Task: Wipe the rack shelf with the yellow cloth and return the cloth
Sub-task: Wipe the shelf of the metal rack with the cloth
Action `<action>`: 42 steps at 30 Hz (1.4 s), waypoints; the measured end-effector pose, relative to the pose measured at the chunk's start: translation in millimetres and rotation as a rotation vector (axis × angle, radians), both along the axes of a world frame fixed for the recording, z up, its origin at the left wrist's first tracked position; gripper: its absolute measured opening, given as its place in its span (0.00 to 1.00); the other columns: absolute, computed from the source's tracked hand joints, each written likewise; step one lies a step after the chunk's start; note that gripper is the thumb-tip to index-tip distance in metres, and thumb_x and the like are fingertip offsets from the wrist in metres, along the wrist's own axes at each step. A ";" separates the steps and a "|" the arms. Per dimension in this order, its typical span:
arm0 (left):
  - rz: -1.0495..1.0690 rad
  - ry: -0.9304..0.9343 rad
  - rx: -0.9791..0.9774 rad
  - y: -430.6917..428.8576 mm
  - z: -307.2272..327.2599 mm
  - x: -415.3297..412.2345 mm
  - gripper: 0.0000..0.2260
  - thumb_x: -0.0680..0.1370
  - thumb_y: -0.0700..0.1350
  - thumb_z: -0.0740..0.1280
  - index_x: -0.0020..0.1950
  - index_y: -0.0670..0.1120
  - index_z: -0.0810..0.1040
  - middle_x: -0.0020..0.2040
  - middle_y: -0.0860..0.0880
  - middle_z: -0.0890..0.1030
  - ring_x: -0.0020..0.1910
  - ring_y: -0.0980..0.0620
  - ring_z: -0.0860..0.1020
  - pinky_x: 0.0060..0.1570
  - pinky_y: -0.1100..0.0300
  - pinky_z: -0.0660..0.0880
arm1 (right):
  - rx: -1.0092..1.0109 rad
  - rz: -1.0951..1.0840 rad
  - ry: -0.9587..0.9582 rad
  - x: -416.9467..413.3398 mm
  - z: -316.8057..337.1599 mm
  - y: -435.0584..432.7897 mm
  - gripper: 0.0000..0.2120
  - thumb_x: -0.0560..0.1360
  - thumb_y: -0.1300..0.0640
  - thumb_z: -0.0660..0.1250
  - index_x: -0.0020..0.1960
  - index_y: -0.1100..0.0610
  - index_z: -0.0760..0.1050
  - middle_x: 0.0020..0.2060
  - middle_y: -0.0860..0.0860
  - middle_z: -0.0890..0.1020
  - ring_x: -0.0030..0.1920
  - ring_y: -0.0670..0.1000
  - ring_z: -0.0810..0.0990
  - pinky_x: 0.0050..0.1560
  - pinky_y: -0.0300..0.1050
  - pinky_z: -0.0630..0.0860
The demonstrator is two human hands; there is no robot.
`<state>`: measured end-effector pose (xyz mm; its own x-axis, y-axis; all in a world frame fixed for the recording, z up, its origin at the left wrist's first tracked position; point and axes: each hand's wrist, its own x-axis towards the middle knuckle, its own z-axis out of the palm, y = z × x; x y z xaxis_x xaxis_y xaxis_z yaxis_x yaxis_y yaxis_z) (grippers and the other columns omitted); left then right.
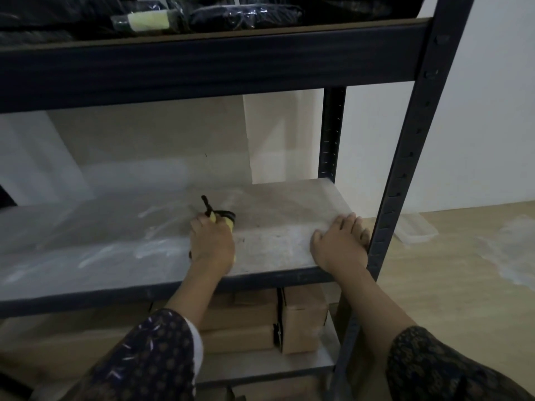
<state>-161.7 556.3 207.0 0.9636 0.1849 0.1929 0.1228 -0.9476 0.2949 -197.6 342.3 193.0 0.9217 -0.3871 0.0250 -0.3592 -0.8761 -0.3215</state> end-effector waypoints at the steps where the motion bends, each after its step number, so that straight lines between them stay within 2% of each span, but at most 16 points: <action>1: 0.002 -0.025 -0.067 -6.4 3.5 -4.0 0.18 0.79 0.42 0.61 0.68 0.41 0.67 0.63 0.38 0.69 0.61 0.39 0.69 0.61 0.51 0.69 | 0.002 -0.004 -0.001 -0.3 0.4 0.4 0.34 0.79 0.45 0.45 0.77 0.65 0.44 0.77 0.62 0.45 0.77 0.61 0.43 0.74 0.57 0.53; 4: -0.204 -0.078 -0.134 -59.3 6.7 -24.7 0.16 0.81 0.45 0.57 0.68 0.42 0.69 0.64 0.38 0.69 0.62 0.39 0.71 0.62 0.50 0.68 | 0.014 -0.004 -0.004 -0.7 2.2 0.3 0.33 0.79 0.45 0.45 0.77 0.65 0.45 0.77 0.62 0.46 0.77 0.61 0.43 0.73 0.57 0.55; 7: -0.300 -0.056 -0.079 -95.1 3.2 -50.5 0.24 0.79 0.41 0.60 0.75 0.42 0.60 0.68 0.38 0.63 0.66 0.41 0.64 0.65 0.51 0.65 | -0.005 0.001 -0.008 -2.2 2.2 -0.5 0.34 0.79 0.44 0.46 0.77 0.65 0.46 0.77 0.61 0.47 0.77 0.61 0.45 0.73 0.57 0.57; 9: -0.246 -0.092 -0.029 -81.1 -4.2 -46.0 0.27 0.78 0.40 0.61 0.76 0.42 0.57 0.69 0.38 0.62 0.67 0.41 0.62 0.65 0.51 0.64 | 0.000 0.006 -0.006 -1.9 2.7 -0.4 0.34 0.79 0.44 0.46 0.77 0.65 0.46 0.77 0.61 0.47 0.77 0.61 0.46 0.72 0.57 0.58; 13: -0.044 -0.017 -0.005 -22.2 -9.2 -32.9 0.21 0.81 0.41 0.53 0.75 0.43 0.59 0.71 0.37 0.63 0.67 0.40 0.63 0.65 0.50 0.64 | -0.008 0.020 0.000 -0.5 1.9 -1.0 0.34 0.80 0.45 0.46 0.76 0.66 0.46 0.77 0.63 0.47 0.77 0.61 0.44 0.74 0.57 0.53; 17: 0.102 -0.043 -0.124 14.8 -7.2 -26.9 0.19 0.80 0.40 0.56 0.71 0.41 0.65 0.68 0.35 0.66 0.65 0.37 0.68 0.62 0.48 0.68 | -0.001 0.021 0.000 -2.5 1.7 -0.1 0.34 0.80 0.45 0.45 0.76 0.67 0.45 0.77 0.63 0.46 0.77 0.61 0.43 0.74 0.57 0.52; 21: -0.055 -0.070 -0.305 -43.4 6.4 -46.4 0.16 0.81 0.48 0.58 0.67 0.43 0.68 0.65 0.39 0.72 0.61 0.39 0.73 0.61 0.46 0.71 | 0.019 0.023 -0.008 -1.8 1.9 -0.2 0.33 0.80 0.45 0.45 0.76 0.66 0.44 0.77 0.62 0.46 0.77 0.62 0.43 0.74 0.58 0.53; 23: -0.204 -0.049 -0.260 -80.3 8.2 -61.8 0.19 0.81 0.43 0.57 0.72 0.42 0.64 0.66 0.39 0.69 0.64 0.40 0.69 0.62 0.48 0.70 | 0.019 0.023 -0.005 -1.6 1.2 -1.3 0.34 0.80 0.45 0.46 0.76 0.66 0.44 0.77 0.62 0.46 0.77 0.62 0.43 0.74 0.58 0.53; 24: -0.206 -0.058 -0.325 -87.2 3.0 -64.4 0.22 0.80 0.41 0.57 0.74 0.42 0.61 0.67 0.39 0.67 0.65 0.40 0.67 0.62 0.50 0.68 | 0.013 0.023 -0.001 -1.8 1.0 -1.6 0.34 0.80 0.45 0.46 0.76 0.66 0.44 0.77 0.62 0.46 0.77 0.62 0.43 0.74 0.58 0.53; 26: -0.176 -0.087 -0.316 -77.4 -3.4 -59.9 0.21 0.81 0.44 0.57 0.74 0.43 0.62 0.66 0.40 0.67 0.65 0.42 0.67 0.62 0.51 0.67 | 0.006 0.031 -0.002 -1.1 0.9 -2.4 0.34 0.80 0.45 0.46 0.76 0.66 0.44 0.77 0.63 0.45 0.77 0.62 0.43 0.74 0.58 0.52; 28: -0.087 -0.081 -0.171 -49.8 -3.0 -55.5 0.18 0.82 0.49 0.56 0.69 0.43 0.67 0.65 0.42 0.70 0.62 0.42 0.70 0.60 0.50 0.67 | 0.008 0.037 -0.002 -0.7 1.4 -2.5 0.34 0.80 0.45 0.45 0.76 0.66 0.44 0.77 0.63 0.45 0.77 0.62 0.43 0.75 0.58 0.50; 30: -0.009 -0.024 -0.060 -14.7 -5.5 -45.6 0.18 0.82 0.45 0.55 0.71 0.43 0.65 0.66 0.40 0.68 0.63 0.40 0.70 0.60 0.50 0.68 | 0.016 0.040 -0.004 -0.8 1.2 -1.9 0.33 0.80 0.46 0.45 0.76 0.67 0.44 0.77 0.63 0.45 0.77 0.62 0.43 0.75 0.58 0.50; 34: 0.148 -0.063 -0.167 18.9 -7.0 -32.7 0.21 0.81 0.42 0.54 0.75 0.45 0.61 0.70 0.36 0.64 0.65 0.39 0.65 0.61 0.51 0.68 | 0.031 0.028 -0.012 -1.4 -0.2 -1.1 0.33 0.80 0.46 0.46 0.77 0.66 0.44 0.77 0.63 0.45 0.77 0.62 0.42 0.75 0.58 0.52; 38: -0.124 -0.095 -0.196 -45.3 1.2 -39.7 0.16 0.79 0.49 0.60 0.64 0.44 0.73 0.59 0.40 0.76 0.58 0.37 0.75 0.57 0.45 0.74 | 0.054 0.026 -0.015 -0.2 -0.9 -1.1 0.33 0.80 0.46 0.46 0.77 0.65 0.43 0.77 0.62 0.43 0.77 0.62 0.41 0.74 0.58 0.53; 40: -0.296 -0.035 -0.056 -84.9 2.9 -47.4 0.20 0.79 0.42 0.60 0.71 0.42 0.67 0.64 0.38 0.71 0.63 0.38 0.69 0.61 0.48 0.70 | 0.053 0.026 -0.017 0.3 -1.7 -1.7 0.34 0.80 0.45 0.46 0.77 0.65 0.42 0.77 0.62 0.43 0.77 0.62 0.41 0.75 0.58 0.52; 42: -0.307 -0.058 -0.026 -97.6 0.3 -46.9 0.24 0.79 0.39 0.59 0.75 0.43 0.61 0.67 0.38 0.65 0.65 0.40 0.65 0.63 0.52 0.66 | 0.042 0.024 -0.026 2.2 -3.2 -2.8 0.34 0.80 0.45 0.46 0.77 0.65 0.43 0.77 0.61 0.44 0.77 0.62 0.41 0.75 0.58 0.52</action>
<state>-208.6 458.8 207.3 0.9628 -0.1071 0.2482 -0.1852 -0.9301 0.3173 -195.4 339.5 189.8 0.9301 -0.3659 0.0328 -0.3293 -0.8699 -0.3672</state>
